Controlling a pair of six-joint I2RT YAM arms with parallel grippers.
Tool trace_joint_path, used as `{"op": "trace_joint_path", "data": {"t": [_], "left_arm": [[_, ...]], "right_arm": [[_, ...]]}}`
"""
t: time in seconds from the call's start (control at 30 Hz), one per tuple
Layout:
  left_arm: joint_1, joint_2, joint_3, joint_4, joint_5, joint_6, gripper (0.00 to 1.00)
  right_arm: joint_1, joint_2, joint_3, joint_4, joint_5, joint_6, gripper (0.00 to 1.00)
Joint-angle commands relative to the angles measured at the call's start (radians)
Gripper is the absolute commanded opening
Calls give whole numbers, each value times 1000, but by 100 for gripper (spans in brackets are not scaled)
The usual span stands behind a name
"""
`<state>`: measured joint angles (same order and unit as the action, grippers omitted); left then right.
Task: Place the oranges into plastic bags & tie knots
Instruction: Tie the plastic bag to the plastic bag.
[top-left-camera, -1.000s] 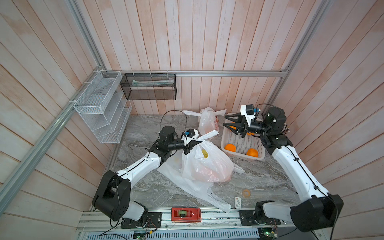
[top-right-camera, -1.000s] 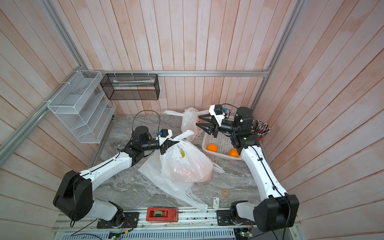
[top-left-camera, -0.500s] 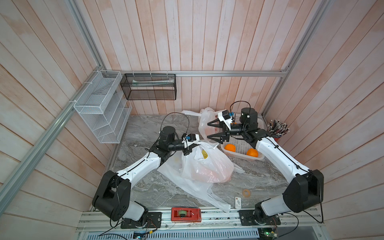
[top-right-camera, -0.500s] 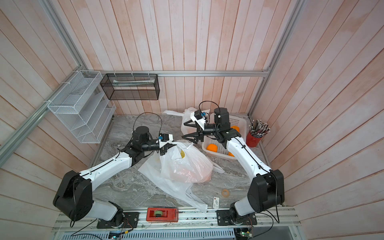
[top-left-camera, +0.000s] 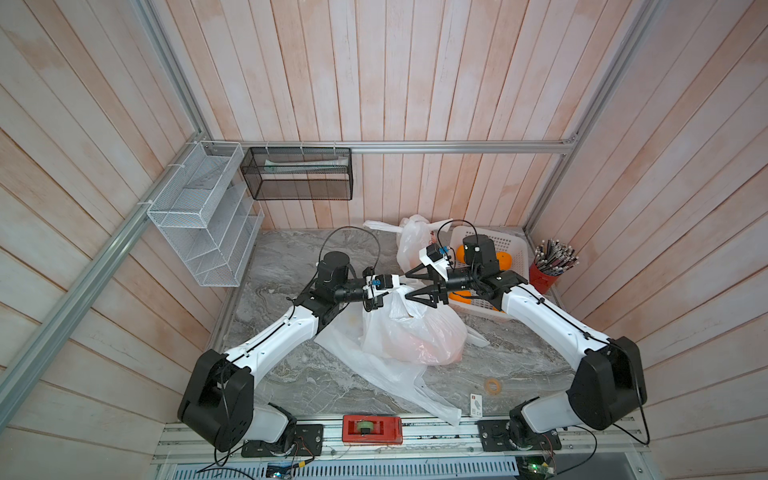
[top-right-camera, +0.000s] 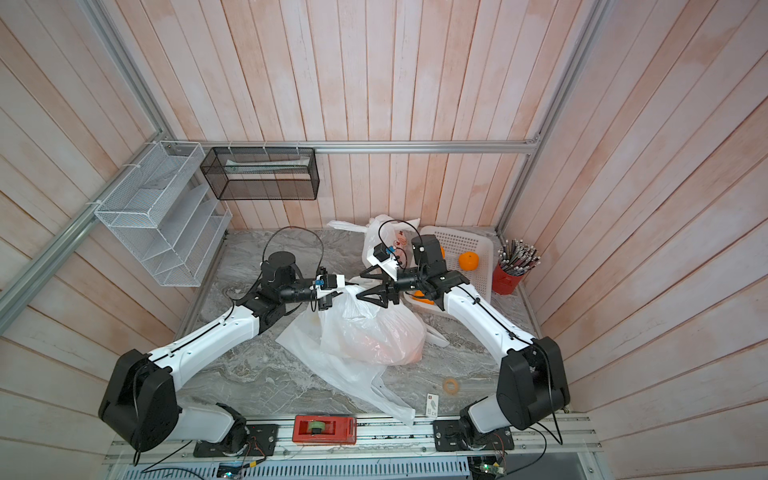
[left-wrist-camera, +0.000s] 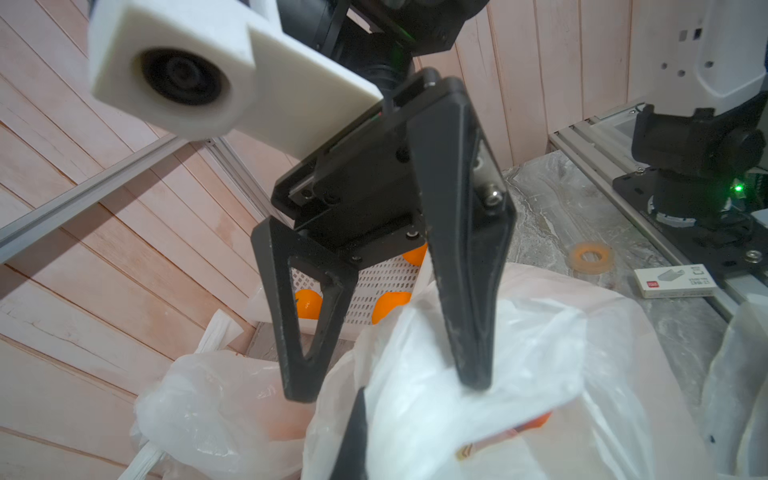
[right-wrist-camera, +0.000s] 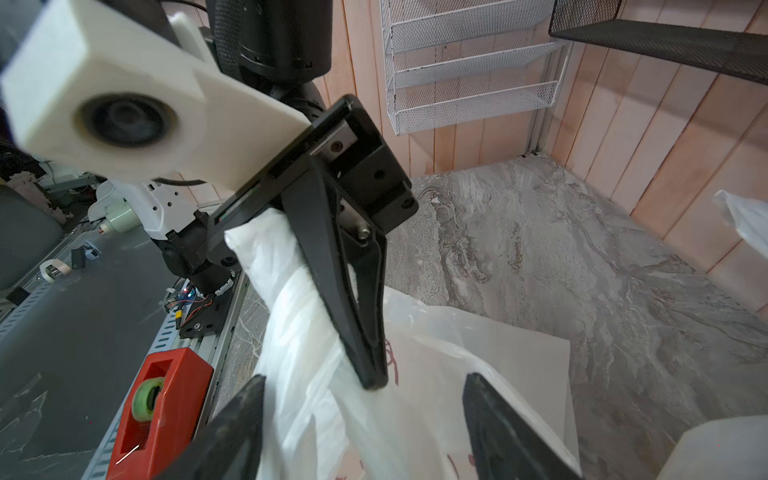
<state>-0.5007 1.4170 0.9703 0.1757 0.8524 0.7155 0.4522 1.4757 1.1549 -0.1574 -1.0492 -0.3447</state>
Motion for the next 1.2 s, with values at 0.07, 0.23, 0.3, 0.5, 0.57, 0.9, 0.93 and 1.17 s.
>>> {"op": "trace_joint_path", "data": {"t": [0.07, 0.23, 0.3, 0.5, 0.57, 0.9, 0.93, 1.17], "left_arm": [[-11, -23, 16, 14, 0, 21, 0], [-15, -33, 21, 7, -9, 23, 0], [-15, -35, 23, -2, -12, 23, 0], [-27, -37, 31, -29, -64, 21, 0], [-38, -39, 38, -46, -112, 19, 0], [-89, -37, 120, -191, -288, -155, 0], [-94, -34, 124, -192, -296, -189, 0], [-101, -39, 102, -165, -391, -392, 5]], "right_arm": [[21, 57, 14, -50, 53, -17, 75], [37, 83, 29, -70, 88, -28, 69], [38, 90, 38, -81, 101, -28, 63], [38, 86, 48, -79, 128, -4, 30], [38, 77, 46, -66, 163, 17, 23], [61, -3, -5, 69, 610, 102, 6], [64, -13, -23, 106, 629, 110, 6], [106, -70, -168, 385, 779, 162, 6]]}}
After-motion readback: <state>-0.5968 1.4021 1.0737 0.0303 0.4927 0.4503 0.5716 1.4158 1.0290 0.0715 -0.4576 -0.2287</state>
